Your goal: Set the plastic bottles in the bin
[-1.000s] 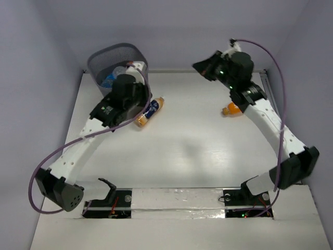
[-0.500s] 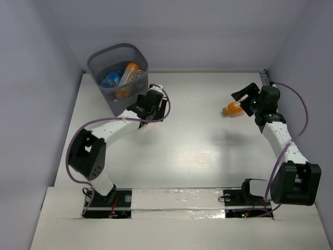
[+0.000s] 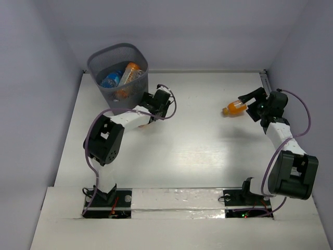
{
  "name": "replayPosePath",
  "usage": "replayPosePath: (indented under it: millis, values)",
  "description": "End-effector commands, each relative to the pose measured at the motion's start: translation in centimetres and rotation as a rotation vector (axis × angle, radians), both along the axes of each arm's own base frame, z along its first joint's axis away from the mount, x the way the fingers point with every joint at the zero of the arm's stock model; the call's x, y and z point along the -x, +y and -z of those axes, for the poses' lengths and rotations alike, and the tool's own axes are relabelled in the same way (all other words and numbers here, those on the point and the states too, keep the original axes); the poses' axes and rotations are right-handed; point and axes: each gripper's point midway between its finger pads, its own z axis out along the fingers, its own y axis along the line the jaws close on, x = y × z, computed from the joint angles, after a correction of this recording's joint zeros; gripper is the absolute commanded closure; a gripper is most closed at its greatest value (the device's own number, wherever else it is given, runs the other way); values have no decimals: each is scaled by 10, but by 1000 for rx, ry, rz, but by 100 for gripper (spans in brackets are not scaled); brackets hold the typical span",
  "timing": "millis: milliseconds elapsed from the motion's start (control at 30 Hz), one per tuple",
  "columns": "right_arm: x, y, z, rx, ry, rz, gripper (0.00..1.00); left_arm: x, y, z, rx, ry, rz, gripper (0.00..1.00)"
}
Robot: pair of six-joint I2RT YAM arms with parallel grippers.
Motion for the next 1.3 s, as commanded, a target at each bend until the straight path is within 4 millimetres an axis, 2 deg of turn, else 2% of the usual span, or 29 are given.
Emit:
replayPosePath:
  millis: [0, 67, 167, 267, 333, 500, 567, 633, 700, 833, 900, 1033, 1100, 1133, 1200, 1233, 1267]
  values:
    - [-7, -8, 0, -8, -31, 1, 6, -25, -9, -28, -4, -100, -2, 20]
    - [-11, -14, 11, -7, 10, 25, 1, -28, -11, -33, -1, -111, -4, 20]
    - [-15, -26, 22, 14, 62, 63, 0, -31, -11, -36, -5, -126, -2, 19]
    - [-23, -36, 37, 40, 150, 79, 0, -33, -12, -30, -19, -116, 4, 17]
    - [-29, -42, 47, 56, 197, 82, 0, -32, -12, -19, -25, -90, 0, 15]
    - [-36, -49, 72, 101, 297, 48, 0, -35, -6, -3, -29, -58, -15, 5]
    - [-41, -39, 82, 104, 336, 13, 0, -38, -1, 4, -12, -25, -26, 5]
    - [-43, -34, 88, 113, 356, -2, 0, -35, -4, 13, -1, 1, -11, 6]
    - [-50, -30, 94, 113, 374, -15, 0, -31, -5, 20, -1, 20, 0, 8]
    - [-54, -30, 104, 125, 434, -22, 11, -21, -9, 32, 53, 58, -1, 21]
    - [-60, -27, 104, 137, 438, -34, 16, -15, -9, 34, 70, 70, -6, 37]
    - [-60, -25, 108, 155, 491, -59, 10, -3, -16, 36, 143, 97, 0, 51]
    - [-57, -25, 110, 162, 523, -75, 8, 5, -18, 41, 179, 120, -3, 53]
    - [-63, -26, 104, 164, 518, -80, 7, 8, -19, 44, 193, 129, -1, 53]
    - [-62, -27, 114, 164, 566, -93, 7, 18, -16, 54, 198, 158, -12, 47]
    - [-58, -27, 116, 169, 594, -105, 9, 20, -17, 55, 211, 162, -8, 46]
    - [-62, -27, 116, 174, 598, -112, 18, 24, -16, 58, 214, 170, -8, 44]
